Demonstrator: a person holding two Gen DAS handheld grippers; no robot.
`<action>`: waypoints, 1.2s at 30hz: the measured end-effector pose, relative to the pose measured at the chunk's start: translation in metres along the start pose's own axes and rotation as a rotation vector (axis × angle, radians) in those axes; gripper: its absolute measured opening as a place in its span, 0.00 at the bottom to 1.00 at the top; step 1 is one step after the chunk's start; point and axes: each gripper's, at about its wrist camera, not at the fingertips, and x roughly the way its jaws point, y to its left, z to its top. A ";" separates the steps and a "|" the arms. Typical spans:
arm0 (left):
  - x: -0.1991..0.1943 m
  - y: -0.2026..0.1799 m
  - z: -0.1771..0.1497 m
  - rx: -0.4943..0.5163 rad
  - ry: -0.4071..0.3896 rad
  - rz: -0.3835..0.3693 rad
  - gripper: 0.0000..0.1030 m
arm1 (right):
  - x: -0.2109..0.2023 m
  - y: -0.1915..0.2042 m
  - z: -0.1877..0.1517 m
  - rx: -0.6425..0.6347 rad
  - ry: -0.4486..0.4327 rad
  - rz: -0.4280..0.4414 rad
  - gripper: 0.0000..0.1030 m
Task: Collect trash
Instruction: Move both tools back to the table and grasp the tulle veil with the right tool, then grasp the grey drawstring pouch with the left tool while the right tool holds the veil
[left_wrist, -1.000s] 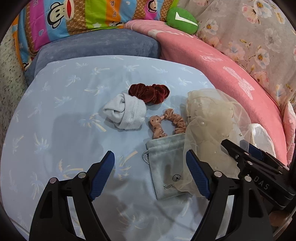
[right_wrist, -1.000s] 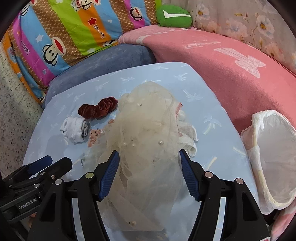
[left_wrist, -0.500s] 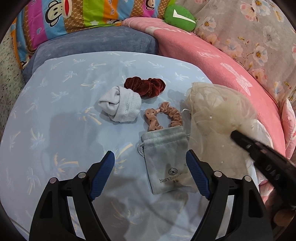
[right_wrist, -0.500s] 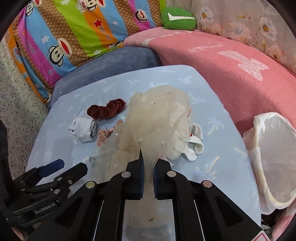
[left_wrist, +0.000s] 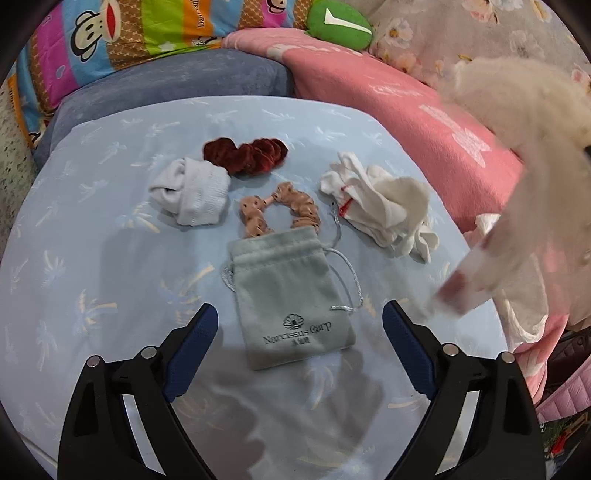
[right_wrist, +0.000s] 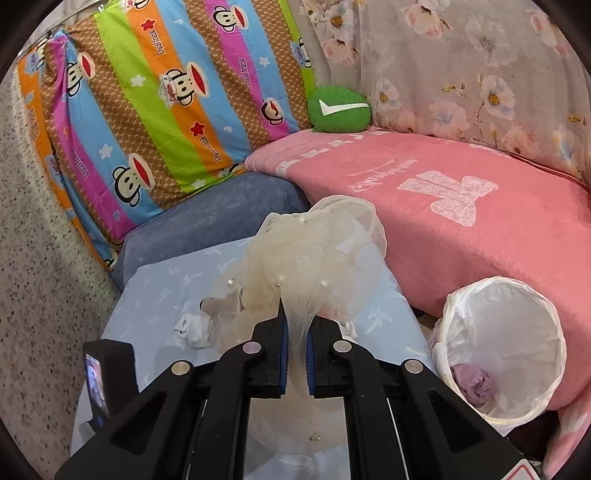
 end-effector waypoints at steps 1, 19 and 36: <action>0.006 -0.002 0.000 0.003 0.011 0.004 0.84 | -0.002 -0.002 0.001 0.003 -0.003 -0.002 0.06; 0.026 -0.003 -0.006 -0.001 0.074 0.001 0.10 | -0.006 -0.030 -0.008 0.080 0.026 0.028 0.07; -0.030 -0.030 0.007 0.032 -0.043 -0.056 0.08 | -0.014 -0.016 -0.022 0.050 0.053 0.070 0.01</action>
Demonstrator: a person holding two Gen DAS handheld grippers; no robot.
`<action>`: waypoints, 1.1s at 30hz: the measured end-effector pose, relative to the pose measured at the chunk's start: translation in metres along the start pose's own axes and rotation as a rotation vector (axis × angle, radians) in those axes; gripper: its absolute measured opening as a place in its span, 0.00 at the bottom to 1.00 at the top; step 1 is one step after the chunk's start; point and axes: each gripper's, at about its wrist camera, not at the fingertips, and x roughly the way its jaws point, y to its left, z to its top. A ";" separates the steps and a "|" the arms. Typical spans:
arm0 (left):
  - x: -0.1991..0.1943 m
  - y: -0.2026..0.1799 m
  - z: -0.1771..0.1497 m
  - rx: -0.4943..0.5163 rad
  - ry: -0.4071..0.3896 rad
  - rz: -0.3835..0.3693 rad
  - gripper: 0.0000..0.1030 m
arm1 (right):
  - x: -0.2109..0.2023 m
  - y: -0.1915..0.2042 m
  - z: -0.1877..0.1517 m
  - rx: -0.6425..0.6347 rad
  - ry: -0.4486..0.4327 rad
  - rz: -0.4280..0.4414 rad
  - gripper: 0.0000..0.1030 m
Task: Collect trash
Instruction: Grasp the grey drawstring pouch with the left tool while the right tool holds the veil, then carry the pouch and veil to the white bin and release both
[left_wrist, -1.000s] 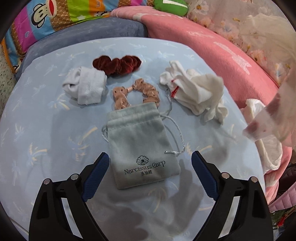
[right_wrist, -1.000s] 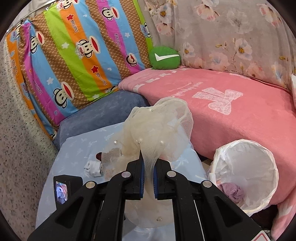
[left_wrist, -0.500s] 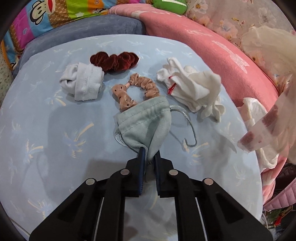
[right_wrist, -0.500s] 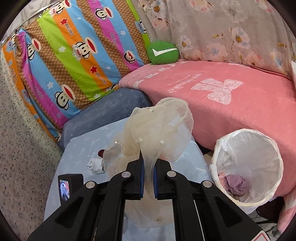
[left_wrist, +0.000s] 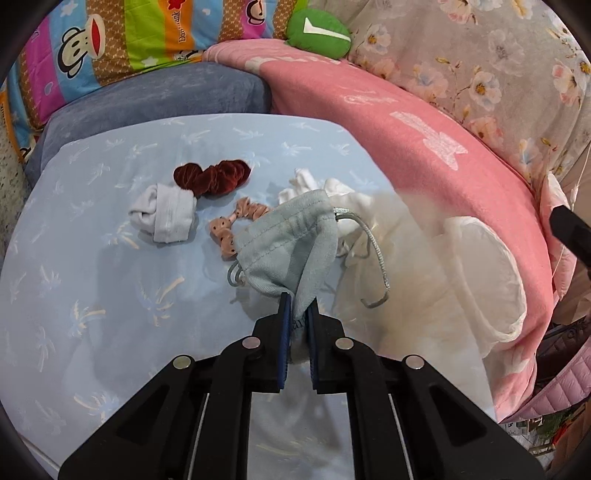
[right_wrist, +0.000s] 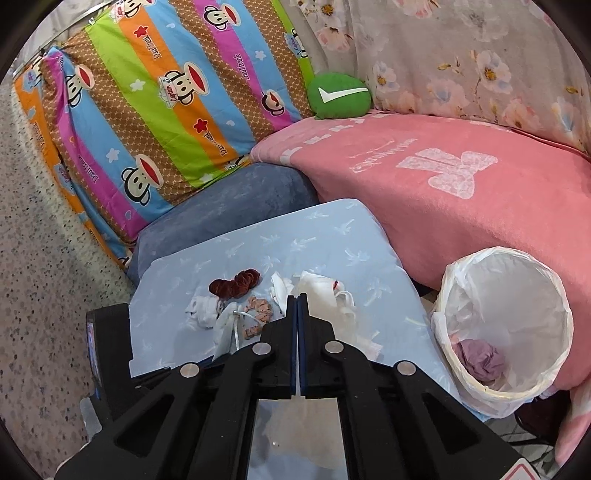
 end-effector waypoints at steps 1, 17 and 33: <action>-0.002 -0.002 0.001 0.002 -0.003 -0.005 0.08 | -0.002 0.000 0.001 0.001 -0.004 0.003 0.01; -0.009 -0.014 0.001 0.031 -0.020 -0.019 0.08 | 0.027 -0.018 -0.042 0.009 0.104 -0.048 0.51; -0.011 -0.016 0.000 0.042 -0.015 -0.005 0.08 | 0.043 -0.022 -0.041 0.046 0.125 0.019 0.04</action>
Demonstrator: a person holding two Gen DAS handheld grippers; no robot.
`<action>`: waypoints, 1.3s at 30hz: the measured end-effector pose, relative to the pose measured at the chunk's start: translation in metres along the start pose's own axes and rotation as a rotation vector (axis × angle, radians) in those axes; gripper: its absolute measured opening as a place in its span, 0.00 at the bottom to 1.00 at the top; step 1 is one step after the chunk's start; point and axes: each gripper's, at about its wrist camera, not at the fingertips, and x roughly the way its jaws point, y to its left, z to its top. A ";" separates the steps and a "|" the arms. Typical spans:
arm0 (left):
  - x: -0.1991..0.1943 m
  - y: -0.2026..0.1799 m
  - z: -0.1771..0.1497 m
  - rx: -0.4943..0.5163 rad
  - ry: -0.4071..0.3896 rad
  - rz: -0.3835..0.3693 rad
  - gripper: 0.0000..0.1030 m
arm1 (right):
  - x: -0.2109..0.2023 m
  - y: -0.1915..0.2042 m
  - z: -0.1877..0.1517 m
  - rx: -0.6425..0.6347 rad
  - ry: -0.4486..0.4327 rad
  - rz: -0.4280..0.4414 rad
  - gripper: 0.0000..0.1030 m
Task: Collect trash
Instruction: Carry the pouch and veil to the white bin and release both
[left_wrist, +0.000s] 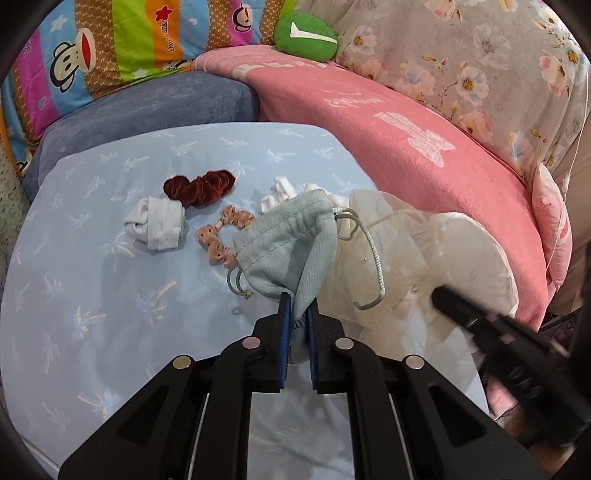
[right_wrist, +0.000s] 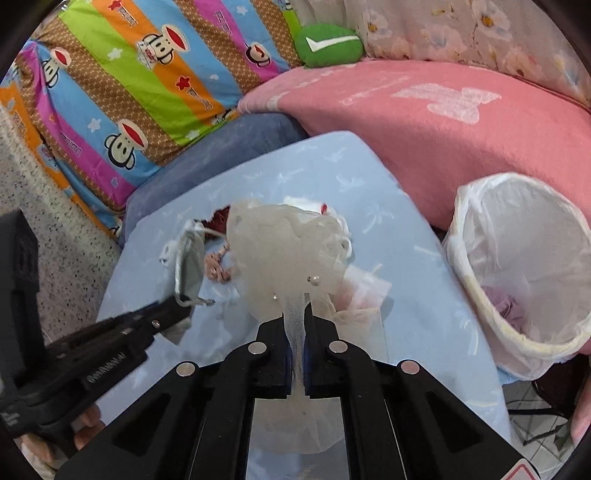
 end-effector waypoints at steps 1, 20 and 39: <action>-0.003 -0.002 0.002 0.005 -0.008 -0.002 0.08 | -0.008 0.002 0.007 -0.004 -0.023 0.005 0.04; -0.020 -0.084 0.042 0.167 -0.098 -0.122 0.09 | -0.135 -0.038 0.091 0.032 -0.371 -0.084 0.03; 0.031 -0.194 0.048 0.345 -0.028 -0.285 0.10 | -0.136 -0.147 0.077 0.192 -0.349 -0.226 0.04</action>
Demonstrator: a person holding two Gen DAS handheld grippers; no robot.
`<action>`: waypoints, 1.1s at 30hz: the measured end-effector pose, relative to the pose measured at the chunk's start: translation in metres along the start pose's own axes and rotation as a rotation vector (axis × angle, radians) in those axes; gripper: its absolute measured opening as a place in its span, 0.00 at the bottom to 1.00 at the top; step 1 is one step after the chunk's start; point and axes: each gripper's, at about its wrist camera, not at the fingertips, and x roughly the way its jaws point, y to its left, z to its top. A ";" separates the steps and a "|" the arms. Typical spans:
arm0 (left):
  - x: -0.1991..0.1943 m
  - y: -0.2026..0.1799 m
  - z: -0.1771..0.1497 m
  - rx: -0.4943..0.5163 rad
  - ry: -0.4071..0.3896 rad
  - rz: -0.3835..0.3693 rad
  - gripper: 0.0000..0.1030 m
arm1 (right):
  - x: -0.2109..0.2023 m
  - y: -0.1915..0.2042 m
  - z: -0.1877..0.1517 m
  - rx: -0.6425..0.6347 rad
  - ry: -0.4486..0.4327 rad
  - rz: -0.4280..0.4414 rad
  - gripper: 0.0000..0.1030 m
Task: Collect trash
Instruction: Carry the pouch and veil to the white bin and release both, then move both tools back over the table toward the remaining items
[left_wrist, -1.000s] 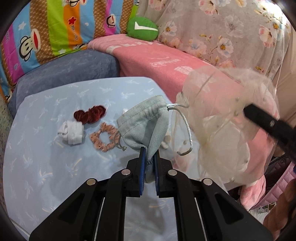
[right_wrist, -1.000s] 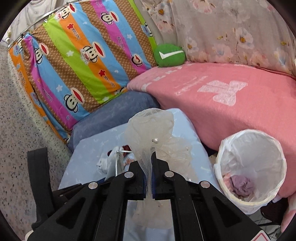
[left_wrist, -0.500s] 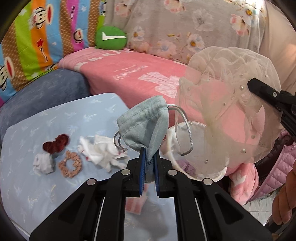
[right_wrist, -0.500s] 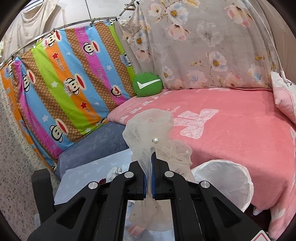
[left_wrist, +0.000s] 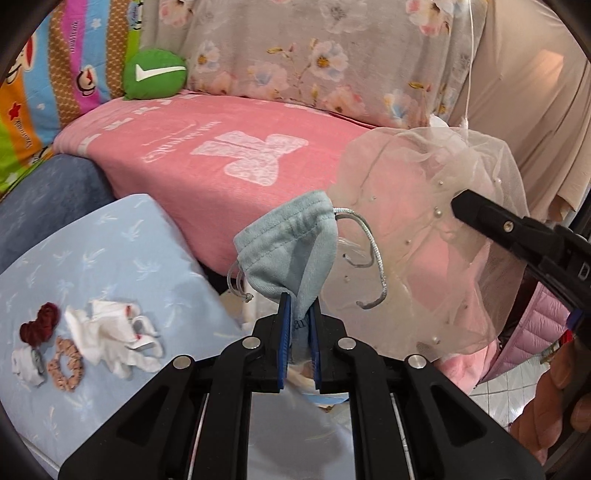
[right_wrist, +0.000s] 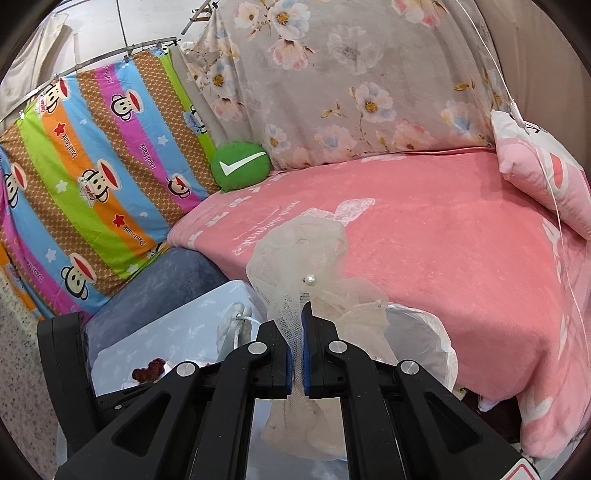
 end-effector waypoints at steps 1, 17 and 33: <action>0.003 -0.003 0.000 0.005 0.001 -0.005 0.10 | 0.002 -0.003 -0.001 0.003 0.005 -0.004 0.04; 0.018 0.002 0.000 -0.036 0.008 0.036 0.57 | 0.016 -0.009 -0.010 0.008 0.039 -0.035 0.25; -0.013 0.043 -0.036 -0.113 0.004 0.148 0.57 | 0.022 0.040 -0.058 -0.077 0.182 0.026 0.33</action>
